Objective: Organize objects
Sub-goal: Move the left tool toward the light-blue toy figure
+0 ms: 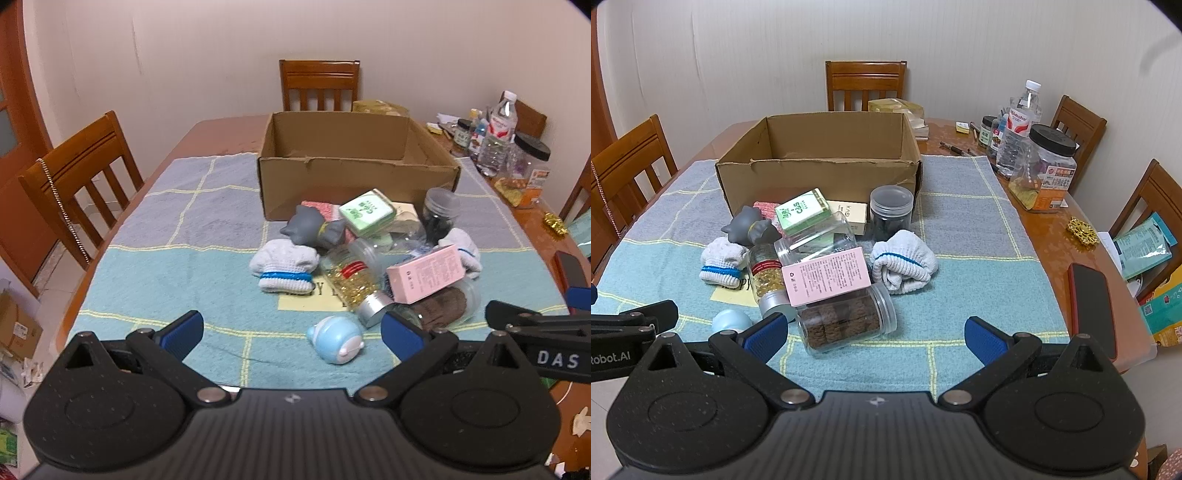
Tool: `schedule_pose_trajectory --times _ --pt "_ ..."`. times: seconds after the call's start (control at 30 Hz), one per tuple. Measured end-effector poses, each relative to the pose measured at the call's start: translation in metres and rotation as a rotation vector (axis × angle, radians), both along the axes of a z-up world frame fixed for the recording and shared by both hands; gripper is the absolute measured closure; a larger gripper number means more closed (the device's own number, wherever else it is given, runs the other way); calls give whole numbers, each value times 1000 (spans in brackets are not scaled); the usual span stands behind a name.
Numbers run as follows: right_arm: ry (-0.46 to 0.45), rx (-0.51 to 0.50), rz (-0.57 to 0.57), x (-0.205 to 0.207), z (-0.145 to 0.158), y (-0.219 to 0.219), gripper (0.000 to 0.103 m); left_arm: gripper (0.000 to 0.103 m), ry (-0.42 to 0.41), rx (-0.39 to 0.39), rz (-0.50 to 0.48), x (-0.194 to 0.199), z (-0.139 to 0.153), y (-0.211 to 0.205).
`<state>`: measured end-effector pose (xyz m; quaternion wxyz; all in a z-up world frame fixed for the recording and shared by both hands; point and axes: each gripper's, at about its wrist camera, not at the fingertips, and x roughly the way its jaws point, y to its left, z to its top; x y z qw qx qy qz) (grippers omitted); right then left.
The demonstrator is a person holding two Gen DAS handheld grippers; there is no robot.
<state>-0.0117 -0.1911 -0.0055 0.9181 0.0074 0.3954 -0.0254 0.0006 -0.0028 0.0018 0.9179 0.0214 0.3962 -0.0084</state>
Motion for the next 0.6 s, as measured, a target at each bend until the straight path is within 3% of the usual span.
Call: schedule_pose_trajectory --times 0.33,0.6 --pt "8 1 -4 9 -4 -3 0 1 -9 -57 12 8 -2 4" --pt "14 2 -1 14 -8 -3 0 1 -12 -38 11 12 -6 3"
